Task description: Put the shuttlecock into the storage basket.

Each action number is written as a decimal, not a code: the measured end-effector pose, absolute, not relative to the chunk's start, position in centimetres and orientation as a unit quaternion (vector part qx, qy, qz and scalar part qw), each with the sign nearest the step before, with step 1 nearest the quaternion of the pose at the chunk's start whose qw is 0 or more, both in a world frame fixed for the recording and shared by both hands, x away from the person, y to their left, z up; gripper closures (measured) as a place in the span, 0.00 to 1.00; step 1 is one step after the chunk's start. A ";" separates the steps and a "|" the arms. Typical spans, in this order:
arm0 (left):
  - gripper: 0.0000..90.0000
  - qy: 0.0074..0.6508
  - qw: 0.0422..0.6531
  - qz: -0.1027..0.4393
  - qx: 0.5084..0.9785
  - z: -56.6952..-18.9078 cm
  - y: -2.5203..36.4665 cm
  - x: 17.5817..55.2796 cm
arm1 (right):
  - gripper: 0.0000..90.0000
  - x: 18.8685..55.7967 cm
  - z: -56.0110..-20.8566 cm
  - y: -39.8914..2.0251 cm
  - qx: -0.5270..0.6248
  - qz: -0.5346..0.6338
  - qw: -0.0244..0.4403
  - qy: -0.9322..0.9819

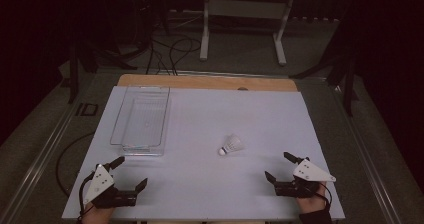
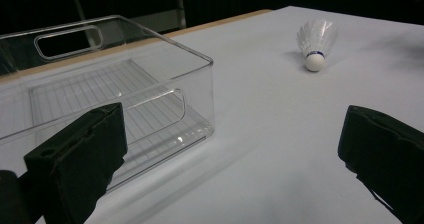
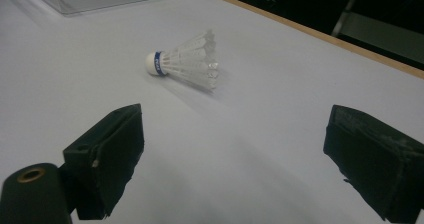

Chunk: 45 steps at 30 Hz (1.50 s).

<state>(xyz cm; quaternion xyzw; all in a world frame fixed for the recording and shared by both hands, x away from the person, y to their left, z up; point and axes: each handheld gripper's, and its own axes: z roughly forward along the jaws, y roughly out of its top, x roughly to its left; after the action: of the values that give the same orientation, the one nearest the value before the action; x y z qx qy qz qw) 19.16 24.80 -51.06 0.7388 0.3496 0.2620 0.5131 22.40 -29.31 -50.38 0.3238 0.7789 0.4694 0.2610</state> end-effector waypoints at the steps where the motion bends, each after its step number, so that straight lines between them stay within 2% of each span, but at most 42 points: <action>1: 0.00 0.350 0.513 0.262 0.739 -51.1 24.8 19.2 | 0.10 22.4 -50.4 -29.3 0.324 0.469 0.261 0.779; 27: 0.00 0.353 0.511 0.246 0.744 -50.8 24.7 19.4 | 0.10 22.4 -50.3 -29.3 0.323 0.475 0.252 0.779; 45: 0.00 0.368 0.488 0.220 0.760 -48.7 24.2 19.9 | 0.10 22.4 -50.3 -29.4 0.328 0.477 0.250 0.776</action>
<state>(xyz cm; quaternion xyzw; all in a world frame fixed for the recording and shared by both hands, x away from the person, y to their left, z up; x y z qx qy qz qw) 19.91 24.16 -48.67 0.7604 0.3683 0.2195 0.4878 22.43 -29.35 -50.26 0.3279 0.7762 0.4773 0.2496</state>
